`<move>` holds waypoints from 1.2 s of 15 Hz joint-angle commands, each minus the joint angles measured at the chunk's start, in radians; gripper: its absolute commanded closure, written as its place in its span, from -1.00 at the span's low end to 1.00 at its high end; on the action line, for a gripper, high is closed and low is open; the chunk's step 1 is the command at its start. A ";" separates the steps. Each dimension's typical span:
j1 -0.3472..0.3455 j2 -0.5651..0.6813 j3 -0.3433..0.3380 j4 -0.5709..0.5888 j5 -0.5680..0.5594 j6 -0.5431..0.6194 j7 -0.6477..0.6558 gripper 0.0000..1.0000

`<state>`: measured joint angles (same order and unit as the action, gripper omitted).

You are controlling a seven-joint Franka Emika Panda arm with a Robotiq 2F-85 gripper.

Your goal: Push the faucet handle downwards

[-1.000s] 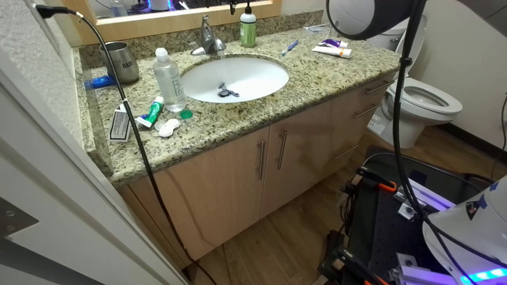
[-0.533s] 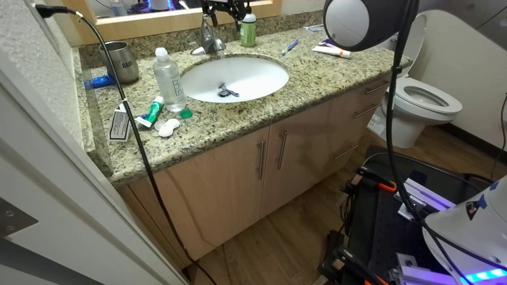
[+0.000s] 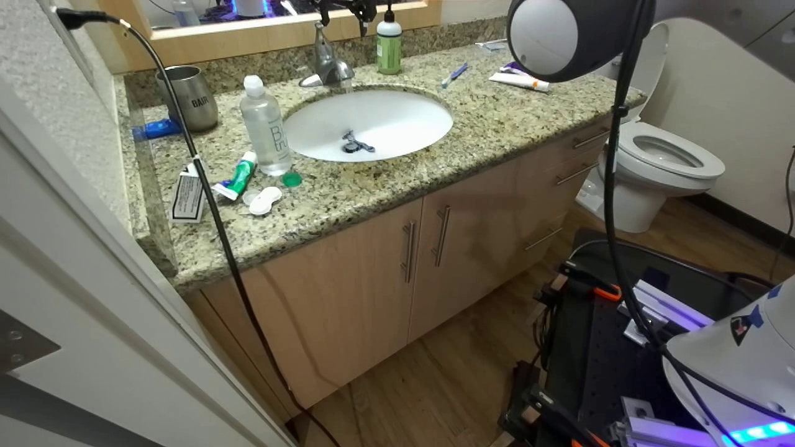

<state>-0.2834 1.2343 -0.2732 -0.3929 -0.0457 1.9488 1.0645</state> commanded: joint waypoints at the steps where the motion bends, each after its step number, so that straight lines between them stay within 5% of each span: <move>1: 0.000 0.000 0.000 0.000 0.000 0.000 0.000 -1.00; 4: -0.012 0.062 0.009 0.123 -0.037 0.081 0.034 -1.00; 8: 0.006 0.017 -0.012 0.026 -0.091 0.225 0.080 -1.00; 18: 0.002 0.001 0.042 0.004 -0.062 0.120 -0.012 -1.00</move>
<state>-0.2779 1.2453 -0.2632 -0.3724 -0.1207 2.1343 1.1082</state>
